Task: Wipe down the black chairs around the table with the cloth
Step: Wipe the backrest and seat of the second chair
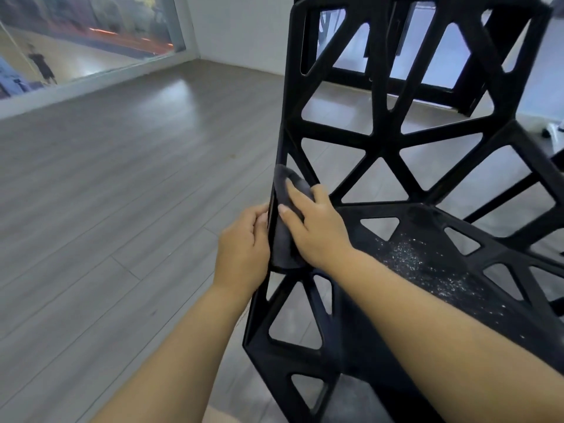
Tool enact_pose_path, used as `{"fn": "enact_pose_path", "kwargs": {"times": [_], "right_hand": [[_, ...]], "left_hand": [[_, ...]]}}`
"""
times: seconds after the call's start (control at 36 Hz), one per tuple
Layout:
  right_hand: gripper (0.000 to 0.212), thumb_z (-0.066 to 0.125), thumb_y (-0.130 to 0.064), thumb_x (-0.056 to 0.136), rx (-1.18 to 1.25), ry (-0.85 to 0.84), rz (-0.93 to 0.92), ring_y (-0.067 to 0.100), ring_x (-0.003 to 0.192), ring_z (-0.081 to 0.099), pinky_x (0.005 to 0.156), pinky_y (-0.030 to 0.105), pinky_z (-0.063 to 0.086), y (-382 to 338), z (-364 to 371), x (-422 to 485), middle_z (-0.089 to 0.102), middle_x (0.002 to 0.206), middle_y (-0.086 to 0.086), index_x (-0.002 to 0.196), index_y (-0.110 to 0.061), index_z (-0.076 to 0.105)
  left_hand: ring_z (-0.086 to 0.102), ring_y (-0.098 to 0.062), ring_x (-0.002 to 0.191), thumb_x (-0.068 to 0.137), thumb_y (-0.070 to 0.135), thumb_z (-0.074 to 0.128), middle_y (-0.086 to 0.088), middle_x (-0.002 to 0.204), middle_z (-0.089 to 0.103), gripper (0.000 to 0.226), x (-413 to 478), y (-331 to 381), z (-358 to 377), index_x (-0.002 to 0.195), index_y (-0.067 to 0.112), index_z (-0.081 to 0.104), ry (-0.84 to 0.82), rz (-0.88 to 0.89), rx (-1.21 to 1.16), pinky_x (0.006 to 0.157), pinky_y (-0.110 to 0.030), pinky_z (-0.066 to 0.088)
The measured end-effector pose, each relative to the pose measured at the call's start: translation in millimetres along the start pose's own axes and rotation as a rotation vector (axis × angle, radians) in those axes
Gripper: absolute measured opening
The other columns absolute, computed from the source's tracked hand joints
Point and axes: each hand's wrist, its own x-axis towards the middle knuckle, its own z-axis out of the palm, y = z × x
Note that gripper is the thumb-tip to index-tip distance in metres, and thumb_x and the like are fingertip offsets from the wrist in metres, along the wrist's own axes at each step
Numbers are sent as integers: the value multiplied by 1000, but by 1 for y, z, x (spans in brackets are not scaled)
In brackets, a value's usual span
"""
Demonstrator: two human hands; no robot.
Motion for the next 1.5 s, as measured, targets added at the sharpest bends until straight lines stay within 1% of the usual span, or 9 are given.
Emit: {"fn": "enact_pose_path", "kwargs": {"times": [0.28,0.44,0.58,0.89,0.97,1.11,1.28,1.42,1.5], "right_hand": [[44,41,-42,97,-74,-84,-381,28,63,47,53,36,46,11,8,-97,47,92,10,134,-19,49],[51,42,-44,95,3,64,-154,29,64,51,54,42,51,3,22,-73,46,92,12,135,-14,50],[57,36,-45,93,9,131,-20,30,75,52,62,46,52,5,30,-42,45,103,14,140,-16,46],[54,35,-45,100,-98,-73,145,30,116,40,92,41,42,12,14,-9,32,135,8,150,-33,20],[52,37,-46,99,-152,-193,48,34,109,45,85,38,44,10,12,-38,38,123,8,149,-32,26],[47,43,-42,91,-294,-238,-324,32,61,49,54,33,42,11,1,-72,52,91,13,129,-19,57],[44,44,-39,91,-386,-291,-571,31,64,50,51,35,44,14,-10,-85,53,89,13,128,-20,59],[43,42,-44,89,-433,-217,-283,32,61,57,49,35,47,20,-8,-73,56,93,11,122,-27,63],[44,34,-45,99,-505,-312,0,32,98,56,78,37,45,29,-9,-48,45,118,7,142,-37,38]], "left_hand": [[57,-12,68,99,21,43,0,73,64,25,-40,-21,-15,87,28,64,-93,-58,-19,59,-21,43],[59,4,73,98,18,43,25,78,65,31,-56,-19,-13,93,43,60,-42,-84,-83,61,-6,40],[60,-1,77,100,16,40,16,82,66,33,-47,-14,-8,91,39,62,-33,-42,-95,62,-9,42],[55,13,77,101,20,38,19,83,62,26,12,-21,11,99,28,63,-137,-24,-35,65,-3,38],[54,16,82,101,25,37,27,86,61,26,16,-25,4,99,39,59,-221,-27,-10,68,-2,38],[58,12,92,102,26,36,28,96,64,28,15,-28,-2,109,40,60,-287,-48,-75,76,-5,42],[58,11,88,102,25,36,27,98,64,31,12,-26,-4,116,40,59,-315,-90,-129,74,-6,43],[58,11,79,100,27,40,31,83,64,27,11,-28,-3,109,40,62,-287,-84,-75,72,-16,42],[57,6,71,99,29,40,27,75,63,25,12,-27,-1,106,39,63,-270,-92,-24,66,-16,40]]}}
